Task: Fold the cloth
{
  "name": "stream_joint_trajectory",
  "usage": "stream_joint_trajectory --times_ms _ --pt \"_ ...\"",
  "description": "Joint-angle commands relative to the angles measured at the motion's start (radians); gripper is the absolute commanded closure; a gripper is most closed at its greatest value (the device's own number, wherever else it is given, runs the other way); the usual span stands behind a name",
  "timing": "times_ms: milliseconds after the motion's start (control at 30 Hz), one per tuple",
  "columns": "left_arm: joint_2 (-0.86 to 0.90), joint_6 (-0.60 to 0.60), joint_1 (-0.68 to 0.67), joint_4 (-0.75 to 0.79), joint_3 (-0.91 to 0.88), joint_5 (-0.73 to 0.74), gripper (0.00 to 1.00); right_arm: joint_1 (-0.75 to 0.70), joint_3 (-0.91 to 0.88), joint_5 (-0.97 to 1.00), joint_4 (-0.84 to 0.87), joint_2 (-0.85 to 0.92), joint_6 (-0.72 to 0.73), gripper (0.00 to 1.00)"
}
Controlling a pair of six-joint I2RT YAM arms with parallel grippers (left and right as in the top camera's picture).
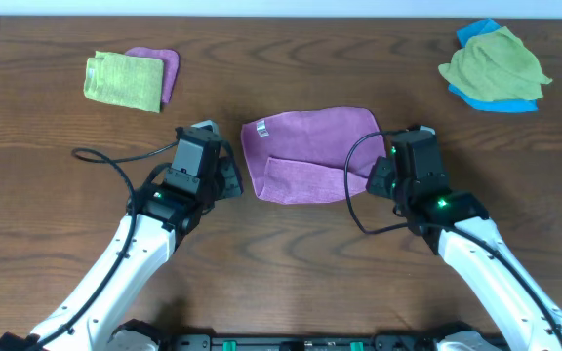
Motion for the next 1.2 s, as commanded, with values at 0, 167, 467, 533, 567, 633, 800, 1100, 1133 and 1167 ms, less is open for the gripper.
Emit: stream_joint_trajectory --times_ms 0,167,467,533,567,633,800,1100,1133,1167 --pt "0.008 0.006 -0.008 0.001 0.028 0.021 0.94 -0.005 0.021 -0.013 -0.005 0.001 -0.020 0.88" --pt "0.008 0.006 -0.017 0.010 0.028 0.019 0.94 -0.005 0.021 -0.014 -0.003 0.001 -0.020 0.98" --pt "0.008 0.002 -0.019 0.031 0.028 0.021 0.94 -0.005 0.021 -0.109 0.097 0.002 -0.060 0.53" --pt "0.014 0.002 -0.019 0.045 0.028 0.021 0.94 -0.005 0.021 -0.163 0.136 0.003 -0.077 0.62" --pt "0.024 0.002 -0.019 0.053 0.028 0.021 0.94 -0.005 0.021 -0.177 0.150 0.007 -0.077 0.67" --pt "0.062 -0.002 -0.019 0.077 0.028 0.027 0.94 -0.005 0.021 -0.178 0.171 0.025 -0.076 0.77" --pt "0.182 -0.001 -0.019 0.204 0.028 0.095 0.94 -0.005 0.021 -0.219 0.198 0.082 -0.076 0.98" --pt "0.318 -0.001 -0.018 0.350 0.039 0.131 0.94 0.002 0.021 -0.335 0.268 0.123 -0.110 0.98" --pt "0.333 -0.001 -0.018 0.350 0.047 0.132 0.94 0.006 0.021 -0.343 0.280 0.129 -0.111 0.99" --pt "0.347 0.000 -0.018 0.350 0.056 0.135 0.94 0.008 0.021 -0.356 0.290 0.135 -0.114 0.98"
